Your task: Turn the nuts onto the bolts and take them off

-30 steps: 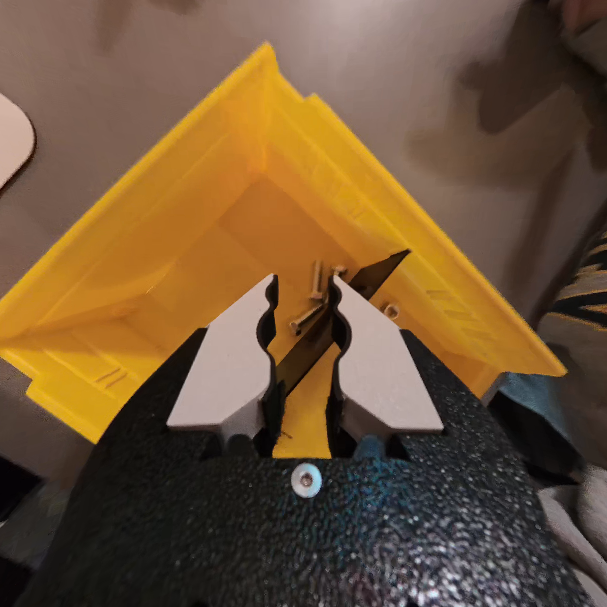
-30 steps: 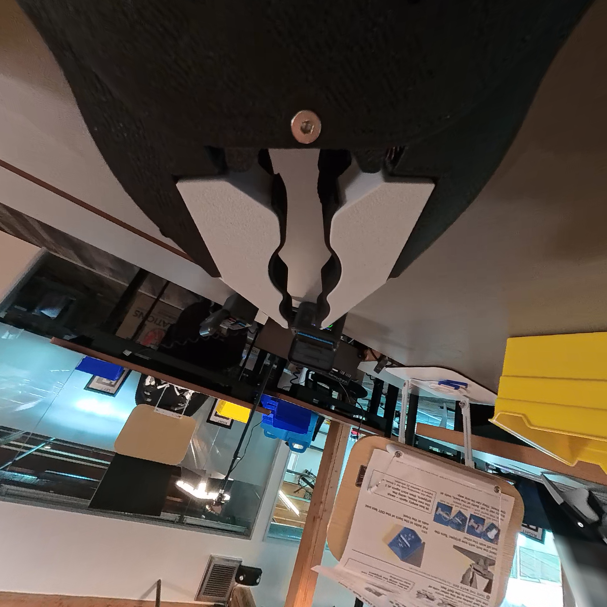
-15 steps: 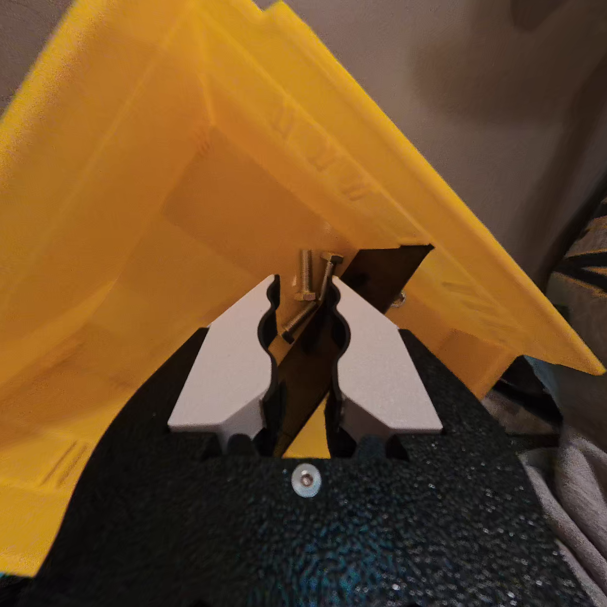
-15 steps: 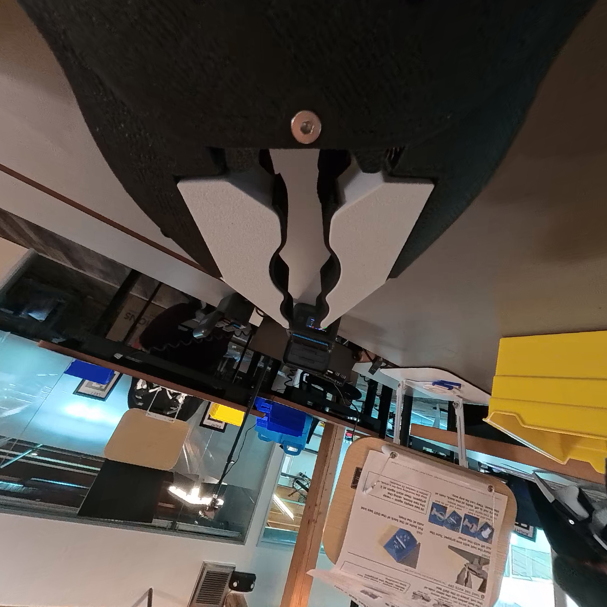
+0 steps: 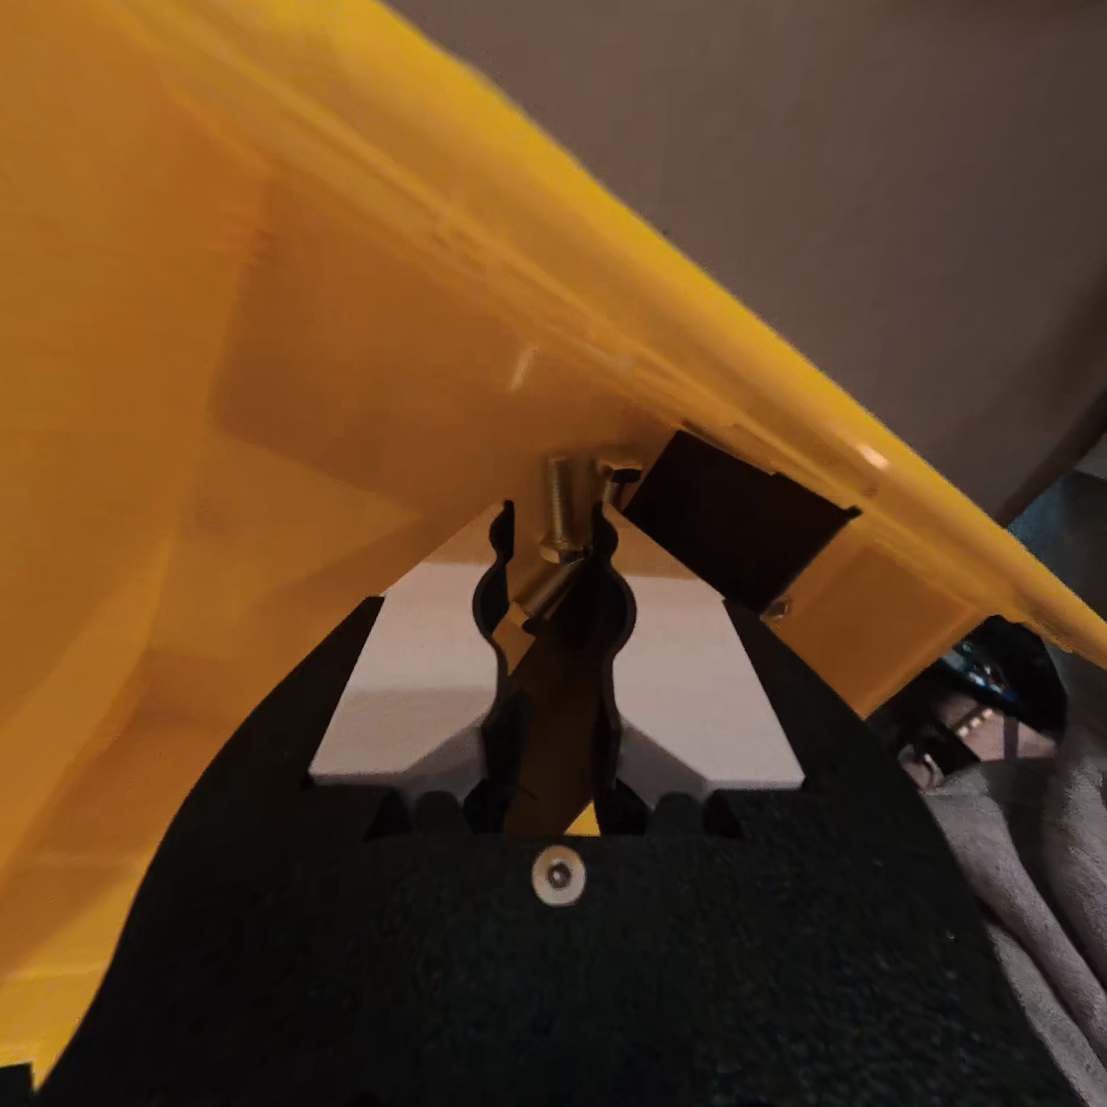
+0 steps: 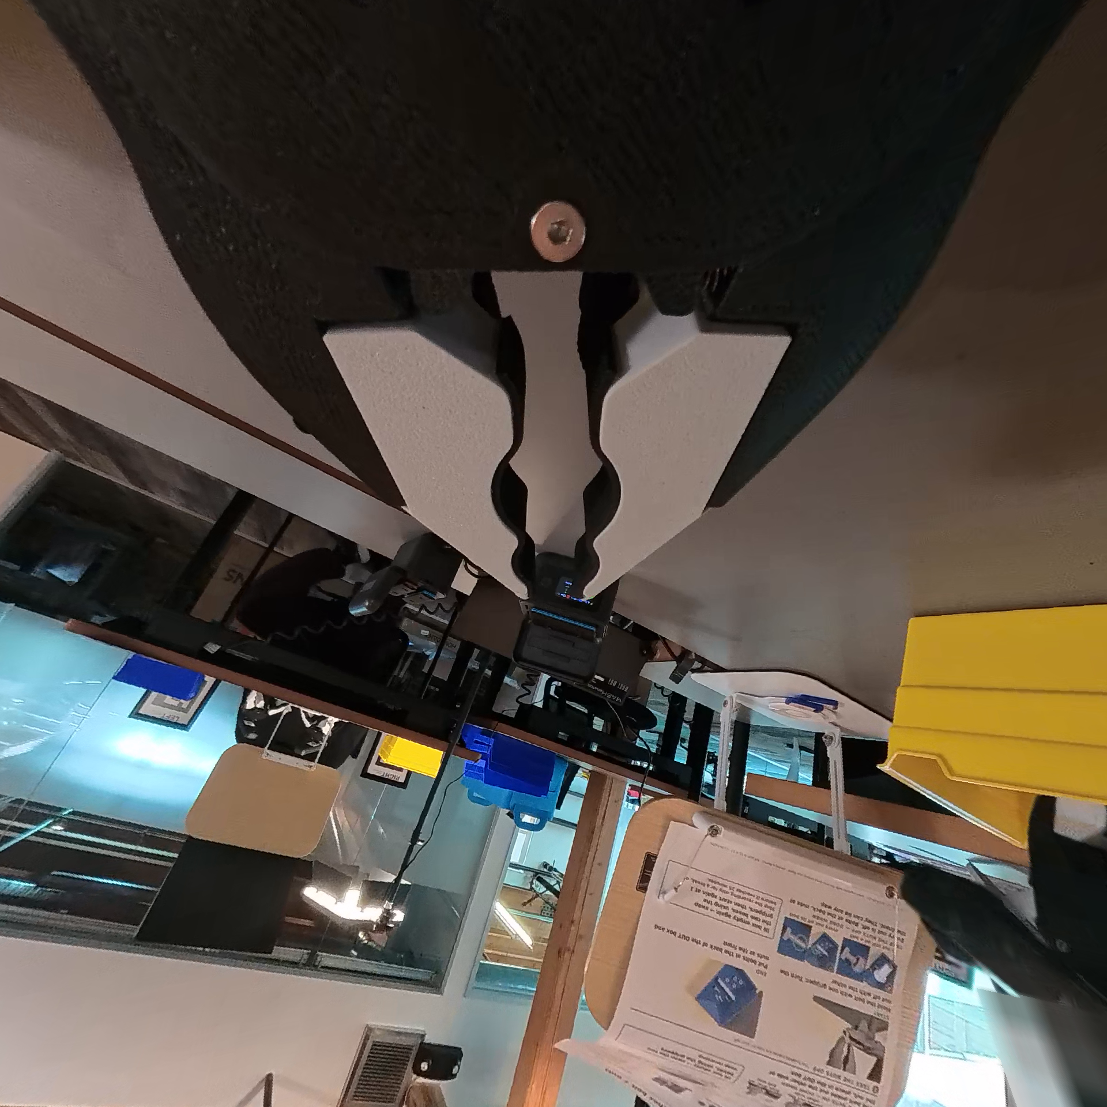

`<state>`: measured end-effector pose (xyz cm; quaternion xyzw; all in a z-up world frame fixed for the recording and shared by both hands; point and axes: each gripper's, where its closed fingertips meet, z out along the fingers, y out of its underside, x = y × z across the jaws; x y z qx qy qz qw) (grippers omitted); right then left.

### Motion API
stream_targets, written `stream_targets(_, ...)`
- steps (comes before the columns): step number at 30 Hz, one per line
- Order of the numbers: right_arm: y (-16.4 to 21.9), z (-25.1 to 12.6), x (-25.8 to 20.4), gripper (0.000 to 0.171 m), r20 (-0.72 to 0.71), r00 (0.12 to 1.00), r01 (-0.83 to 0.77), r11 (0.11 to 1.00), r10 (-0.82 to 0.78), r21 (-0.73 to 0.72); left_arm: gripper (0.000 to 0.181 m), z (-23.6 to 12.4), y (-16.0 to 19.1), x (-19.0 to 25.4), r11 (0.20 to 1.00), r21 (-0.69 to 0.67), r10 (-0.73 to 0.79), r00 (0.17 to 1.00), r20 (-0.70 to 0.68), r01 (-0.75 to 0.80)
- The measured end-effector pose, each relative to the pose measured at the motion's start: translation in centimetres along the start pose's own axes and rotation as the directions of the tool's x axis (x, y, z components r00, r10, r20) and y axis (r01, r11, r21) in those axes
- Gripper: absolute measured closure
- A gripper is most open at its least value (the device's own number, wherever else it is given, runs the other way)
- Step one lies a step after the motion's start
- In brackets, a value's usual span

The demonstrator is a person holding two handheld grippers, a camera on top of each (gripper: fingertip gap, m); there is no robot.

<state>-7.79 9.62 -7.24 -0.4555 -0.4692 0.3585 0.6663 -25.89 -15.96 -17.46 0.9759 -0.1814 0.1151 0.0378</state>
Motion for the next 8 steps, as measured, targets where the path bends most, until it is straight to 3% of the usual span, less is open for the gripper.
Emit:
stream_targets(1,-0.01,0.0,-0.01,0.16,0.0,1.0,0.0,1.0,0.0,0.001,0.157,0.26,0.31,-0.04,0.999,-0.034,0.005,1.0,0.0,-0.005)
stream_targets(8,-0.03,0.08,0.03,0.16,0.001,1.0,-0.007,1.0,0.007,0.002,0.169,0.98,0.27,-0.43,0.998,-0.062,0.025,0.999,0.047,-0.022)
